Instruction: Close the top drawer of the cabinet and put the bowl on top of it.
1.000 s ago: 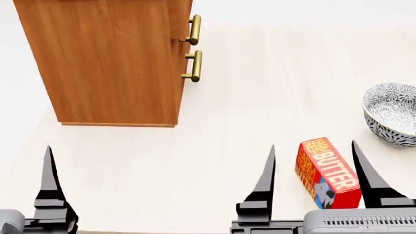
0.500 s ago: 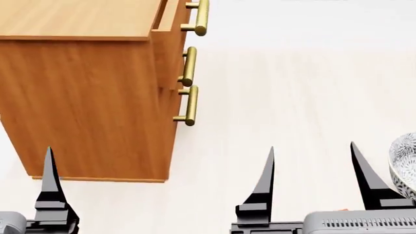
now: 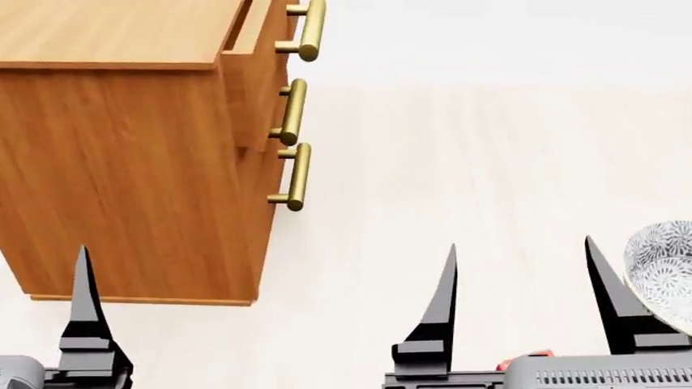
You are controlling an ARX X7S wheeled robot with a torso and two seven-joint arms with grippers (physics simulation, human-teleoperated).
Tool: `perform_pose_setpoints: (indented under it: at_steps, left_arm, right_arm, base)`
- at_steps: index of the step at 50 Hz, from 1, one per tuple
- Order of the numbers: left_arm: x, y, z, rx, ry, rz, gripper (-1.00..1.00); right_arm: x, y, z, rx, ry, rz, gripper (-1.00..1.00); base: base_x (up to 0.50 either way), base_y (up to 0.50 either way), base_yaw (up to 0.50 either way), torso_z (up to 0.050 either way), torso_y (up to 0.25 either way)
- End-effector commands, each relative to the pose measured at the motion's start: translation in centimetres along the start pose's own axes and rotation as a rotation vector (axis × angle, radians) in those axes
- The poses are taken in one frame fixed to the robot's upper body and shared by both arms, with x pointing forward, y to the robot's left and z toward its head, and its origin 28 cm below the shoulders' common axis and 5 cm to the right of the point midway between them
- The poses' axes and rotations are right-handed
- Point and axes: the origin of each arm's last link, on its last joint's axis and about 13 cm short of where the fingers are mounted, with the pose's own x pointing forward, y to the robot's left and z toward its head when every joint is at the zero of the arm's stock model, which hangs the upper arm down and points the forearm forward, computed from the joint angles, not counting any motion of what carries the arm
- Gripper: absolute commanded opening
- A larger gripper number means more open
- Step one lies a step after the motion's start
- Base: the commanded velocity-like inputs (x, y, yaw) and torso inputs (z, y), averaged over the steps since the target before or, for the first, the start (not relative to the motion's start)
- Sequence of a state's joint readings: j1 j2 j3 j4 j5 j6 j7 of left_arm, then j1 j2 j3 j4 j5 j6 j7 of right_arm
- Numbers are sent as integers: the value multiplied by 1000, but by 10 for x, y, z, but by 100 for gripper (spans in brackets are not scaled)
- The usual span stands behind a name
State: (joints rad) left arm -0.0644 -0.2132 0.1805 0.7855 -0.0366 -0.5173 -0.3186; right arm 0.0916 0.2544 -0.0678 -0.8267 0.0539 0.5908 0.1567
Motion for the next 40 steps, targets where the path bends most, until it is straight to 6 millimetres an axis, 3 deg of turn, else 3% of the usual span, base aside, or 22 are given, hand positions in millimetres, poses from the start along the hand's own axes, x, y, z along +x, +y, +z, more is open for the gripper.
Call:
perform_pose_setpoints:
  at_steps: [1, 9, 40]
  left_arm:
    - [0, 0, 2, -1, 0, 0, 100]
    - [0, 0, 1, -1, 1, 1, 100]
    - [-1, -1, 5, 8, -6, -6, 100]
  right_arm:
    - [-1, 0, 0, -9, -9, -2, 100]
    - [-1, 1, 1, -12, -6, 9, 100]
    - [-1, -1, -2, -17, 2, 4, 100]
  base:
    - [0, 0, 0, 0, 0]
    - [86, 0, 0, 0, 0]
    - [500, 0, 0, 0, 1]
